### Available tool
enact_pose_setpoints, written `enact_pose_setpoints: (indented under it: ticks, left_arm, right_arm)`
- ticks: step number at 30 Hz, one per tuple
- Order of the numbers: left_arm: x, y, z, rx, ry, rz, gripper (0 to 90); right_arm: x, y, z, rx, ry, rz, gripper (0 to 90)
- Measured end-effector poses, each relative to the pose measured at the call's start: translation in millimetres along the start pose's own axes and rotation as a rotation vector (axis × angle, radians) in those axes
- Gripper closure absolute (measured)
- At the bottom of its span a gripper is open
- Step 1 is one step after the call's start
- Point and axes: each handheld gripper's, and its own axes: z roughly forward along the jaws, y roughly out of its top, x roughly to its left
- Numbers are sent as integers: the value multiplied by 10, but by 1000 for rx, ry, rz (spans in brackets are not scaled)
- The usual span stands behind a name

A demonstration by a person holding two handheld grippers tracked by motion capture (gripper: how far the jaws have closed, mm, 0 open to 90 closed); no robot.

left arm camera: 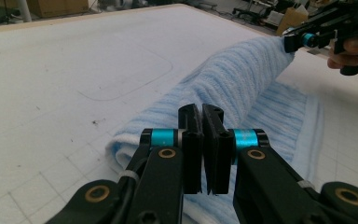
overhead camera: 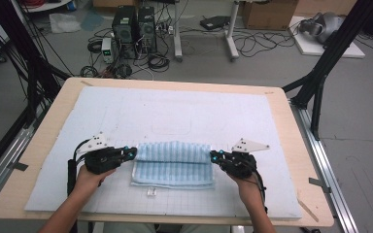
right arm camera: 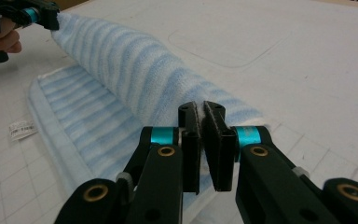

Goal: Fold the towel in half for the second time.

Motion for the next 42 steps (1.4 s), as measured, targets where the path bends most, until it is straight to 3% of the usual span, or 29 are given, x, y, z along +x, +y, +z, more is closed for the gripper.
enact_pose_setpoints:
  ticks: [9, 16, 30, 31, 32, 33, 34, 35, 40, 42]
  left_arm:
    - [-141, -89, -146, -2, -30, 12, 860]
    - [-228, -202, -209, 42, -53, 25, 861]
    - [-293, -289, -306, 89, -91, 17, 866]
    - [-298, -297, -307, 98, -90, 10, 830]
    - [-298, -301, -308, 102, -84, -6, 830]
    - [-295, -298, -310, 95, -71, -28, 744]
    - [-289, -285, -313, 83, -56, -56, 605]
    - [-279, -263, -327, 72, -46, -63, 582]
    - [-250, -110, -296, 3, 12, -62, 536]
    - [-242, -77, -226, -2, 11, -62, 536]
  right_arm:
    - [126, -126, -136, -2, 0, -22, 850]
    - [224, -232, -268, 13, 0, -37, 851]
    - [359, -330, -341, 66, 7, -91, 848]
    - [362, -350, -344, 78, 7, -93, 786]
    - [362, -350, -344, 78, 7, -93, 786]
    - [358, -357, -345, 81, 4, -82, 687]
    - [321, -345, -362, 61, -8, -25, 510]
    - [304, -330, -380, 37, -14, 5, 467]
    - [295, -230, -378, -18, -43, 28, 437]
    - [339, -167, -257, -6, -47, 5, 499]
